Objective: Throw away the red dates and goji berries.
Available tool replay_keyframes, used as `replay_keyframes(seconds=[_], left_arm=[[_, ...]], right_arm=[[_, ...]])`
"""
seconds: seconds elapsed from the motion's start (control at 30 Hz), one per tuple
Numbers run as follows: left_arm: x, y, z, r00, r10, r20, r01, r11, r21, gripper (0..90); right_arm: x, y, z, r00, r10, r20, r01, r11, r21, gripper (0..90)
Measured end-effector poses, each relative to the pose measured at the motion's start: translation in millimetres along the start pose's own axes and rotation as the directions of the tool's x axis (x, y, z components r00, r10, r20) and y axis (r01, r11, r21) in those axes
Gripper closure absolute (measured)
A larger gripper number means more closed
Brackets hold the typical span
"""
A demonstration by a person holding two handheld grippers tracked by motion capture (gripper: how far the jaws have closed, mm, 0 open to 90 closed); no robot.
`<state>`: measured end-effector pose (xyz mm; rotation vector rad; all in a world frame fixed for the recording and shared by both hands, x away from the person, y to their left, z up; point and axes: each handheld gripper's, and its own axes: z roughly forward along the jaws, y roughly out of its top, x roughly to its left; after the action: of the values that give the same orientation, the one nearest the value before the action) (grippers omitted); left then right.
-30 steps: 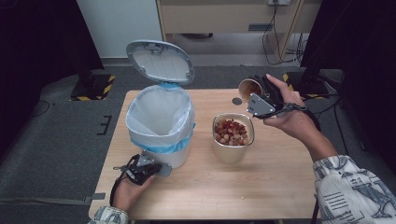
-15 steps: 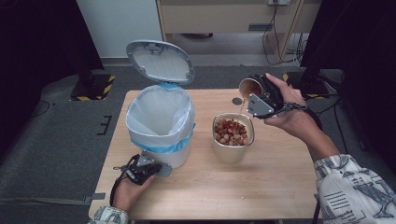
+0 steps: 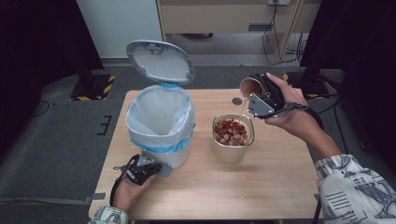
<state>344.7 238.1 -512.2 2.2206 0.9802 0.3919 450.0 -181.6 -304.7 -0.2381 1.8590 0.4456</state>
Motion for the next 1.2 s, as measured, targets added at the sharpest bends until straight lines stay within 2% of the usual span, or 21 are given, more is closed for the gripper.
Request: replay_keyframes(seconds=[0.23, 0.4, 0.53, 0.73, 0.9, 1.03, 1.2], left_arm=[[-0.1, 0.0, 0.0, 1.0000, -0.001, 0.000, 0.001, 1.0000, -0.001, 89.9], [0.2, 0.0, 0.0, 1.0000, -0.001, 0.001, 0.001, 1.0000, 0.000, 89.9], [-0.2, 0.0, 0.0, 1.0000, 0.000, -0.001, 0.000, 1.0000, 0.000, 89.9], [0.3, 0.0, -0.1, 1.0000, -0.001, 0.002, 0.001, 1.0000, 0.000, 89.9], [0.0, 0.0, 0.0, 1.0000, 0.000, 0.000, 0.000, 1.0000, 0.000, 89.9], [0.2, -0.1, 0.0, 1.0000, 0.000, 0.001, 0.000, 1.0000, 0.000, 89.9], [0.0, 0.0, 0.0, 1.0000, 0.000, 0.001, 0.000, 1.0000, 0.000, 89.9]], right_arm=[[-2.1, 3.8, -1.2, 0.9997, -0.025, -0.003, 0.025, 1.000, 0.001, 27.6], [-4.1, 2.5, -1.4, 0.9999, -0.012, 0.009, 0.012, 1.000, 0.002, 27.7], [-0.2, 7.4, 1.9, 0.9994, -0.034, -0.010, 0.034, 0.999, -0.008, 27.6], [-2.7, 3.6, 0.2, 0.9999, -0.015, 0.003, 0.015, 1.000, -0.001, 27.6], [-2.1, 9.5, 0.4, 0.9997, -0.026, -0.004, 0.026, 1.000, -0.014, 27.6], [-2.5, 6.2, -1.4, 0.9998, -0.021, -0.002, 0.021, 1.000, -0.005, 27.6], [-1.6, 10.5, -2.4, 0.9987, -0.051, -0.004, 0.051, 0.999, -0.004, 27.6]])
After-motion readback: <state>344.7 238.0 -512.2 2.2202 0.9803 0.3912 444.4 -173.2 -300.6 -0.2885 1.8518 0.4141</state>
